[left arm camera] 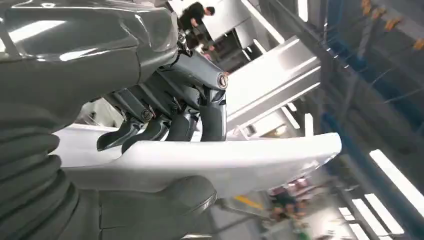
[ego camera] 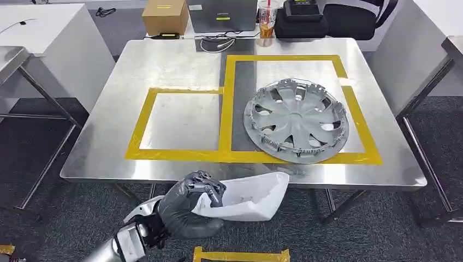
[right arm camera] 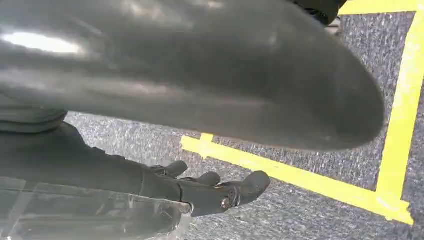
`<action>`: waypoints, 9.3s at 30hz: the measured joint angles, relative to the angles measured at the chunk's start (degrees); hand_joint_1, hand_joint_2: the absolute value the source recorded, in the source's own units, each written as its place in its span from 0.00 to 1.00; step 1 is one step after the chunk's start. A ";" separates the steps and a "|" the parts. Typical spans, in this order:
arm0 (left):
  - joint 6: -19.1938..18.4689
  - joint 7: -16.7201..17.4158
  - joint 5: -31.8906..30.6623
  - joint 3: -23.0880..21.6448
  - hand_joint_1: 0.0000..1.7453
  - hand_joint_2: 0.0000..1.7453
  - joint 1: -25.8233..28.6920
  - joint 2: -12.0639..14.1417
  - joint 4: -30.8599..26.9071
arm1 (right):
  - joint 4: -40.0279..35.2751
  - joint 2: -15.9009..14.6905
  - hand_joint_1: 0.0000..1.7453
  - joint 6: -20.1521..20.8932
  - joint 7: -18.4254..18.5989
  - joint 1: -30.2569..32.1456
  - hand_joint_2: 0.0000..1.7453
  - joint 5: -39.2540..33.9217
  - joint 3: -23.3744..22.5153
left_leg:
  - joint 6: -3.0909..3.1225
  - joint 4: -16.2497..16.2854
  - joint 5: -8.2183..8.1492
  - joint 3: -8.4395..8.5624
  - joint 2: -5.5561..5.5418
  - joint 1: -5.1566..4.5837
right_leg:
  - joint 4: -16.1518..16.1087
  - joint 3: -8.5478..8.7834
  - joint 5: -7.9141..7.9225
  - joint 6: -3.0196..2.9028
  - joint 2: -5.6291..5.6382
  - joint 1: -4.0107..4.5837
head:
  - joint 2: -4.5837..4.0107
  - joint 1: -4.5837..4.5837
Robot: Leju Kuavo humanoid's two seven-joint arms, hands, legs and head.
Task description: Take the parts from the cabinet and place them on the table.
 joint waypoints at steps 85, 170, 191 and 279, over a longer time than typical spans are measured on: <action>28.98 37.29 -54.50 0.44 1.00 1.00 -31.03 -19.87 68.61 | 0.57 5.49 0.00 -1.16 9.66 -6.55 0.00 13.40 -0.20 | 2.89 -14.14 8.62 5.43 -0.10 -1.23 | 0.08 -2.02 1.03 2.66 -0.37 -0.01 | 0.00 0.70; 5.90 6.38 31.84 0.89 0.00 0.00 -9.84 -13.63 15.98 | 0.57 2.47 0.00 1.70 2.23 -0.02 0.00 17.00 -11.35 | 3.63 -16.26 8.61 7.45 0.22 -0.55 | 10.74 -6.14 -4.29 0.85 -0.14 0.49 | 0.00 0.15; 3.00 0.44 27.17 3.01 0.00 0.00 10.75 4.11 5.58 | 0.98 1.75 0.00 2.10 -0.06 2.67 0.00 15.80 -13.29 | 1.76 -10.06 6.42 5.52 0.17 -0.33 | -0.47 1.13 -0.39 0.12 0.19 0.95 | 0.00 -0.07; -7.25 1.51 26.44 6.49 0.00 0.00 13.79 4.28 5.82 | 0.90 1.62 0.00 1.90 2.27 0.67 0.00 14.65 -14.58 | -0.79 1.73 -1.56 -1.08 0.42 0.49 | -0.43 0.84 -0.04 -0.76 -0.11 0.65 | 0.00 -0.50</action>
